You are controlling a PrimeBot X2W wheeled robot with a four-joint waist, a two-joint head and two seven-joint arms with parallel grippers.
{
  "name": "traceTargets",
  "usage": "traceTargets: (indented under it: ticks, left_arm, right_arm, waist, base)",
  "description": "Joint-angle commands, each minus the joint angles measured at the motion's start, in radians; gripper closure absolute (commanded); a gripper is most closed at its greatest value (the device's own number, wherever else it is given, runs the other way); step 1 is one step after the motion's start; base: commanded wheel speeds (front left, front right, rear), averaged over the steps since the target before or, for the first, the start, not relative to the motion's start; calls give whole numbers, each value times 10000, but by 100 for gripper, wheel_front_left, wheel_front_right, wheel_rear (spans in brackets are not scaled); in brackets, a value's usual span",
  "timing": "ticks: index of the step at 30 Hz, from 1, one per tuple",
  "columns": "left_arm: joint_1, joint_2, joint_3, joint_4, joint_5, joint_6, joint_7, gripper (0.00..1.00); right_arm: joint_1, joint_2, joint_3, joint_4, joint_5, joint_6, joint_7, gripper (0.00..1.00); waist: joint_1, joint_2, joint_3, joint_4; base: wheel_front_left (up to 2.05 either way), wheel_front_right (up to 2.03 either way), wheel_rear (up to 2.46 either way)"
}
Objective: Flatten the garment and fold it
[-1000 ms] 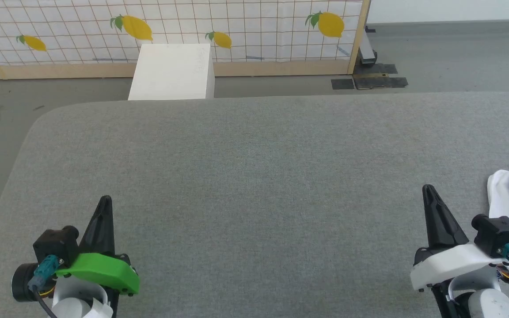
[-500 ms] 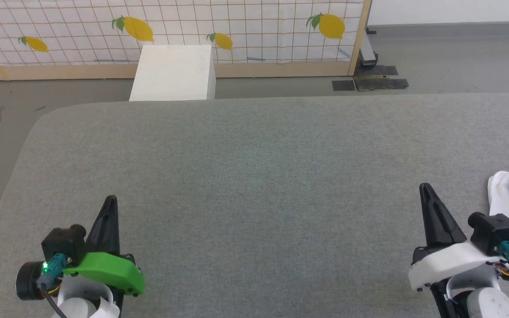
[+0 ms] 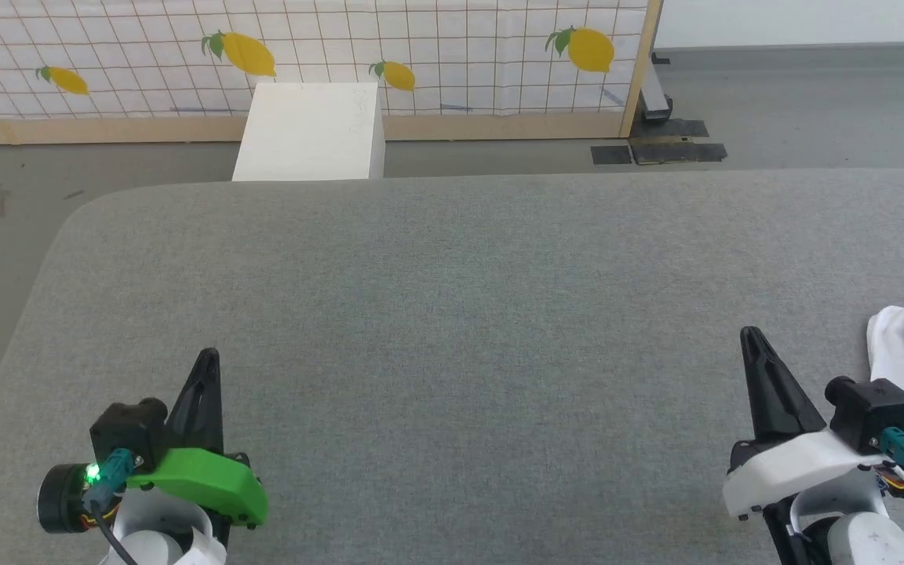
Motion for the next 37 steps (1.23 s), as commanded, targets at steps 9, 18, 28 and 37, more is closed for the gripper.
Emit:
traceTargets:
  ticks: [9,18,28,37]
  left_arm:
    - [169,-225,75,-199,367,80,207,100]
    - [220,-378,117,-348,632,98,385,100]
    - [276,-544,162,-511,923,118,580,100]
    - [328,-697,203,-660,1188,136,758,100]
  right_arm:
    - [160,6,81,-182,-265,-8,170,100]
    - [195,7,130,-299,-404,-9,292,100]
    - [234,8,184,-428,-557,-10,426,100]
    - [269,8,233,-545,-696,-11,548,100]
  waist:
    - [0,19,-26,17]
    - [0,22,-51,32]
    - [0,25,-78,49]
    - [0,28,-103,65]
  base:
    - [0,0,0]
    - [0,0,0]
    - [0,0,0]
    - [0,0,0]
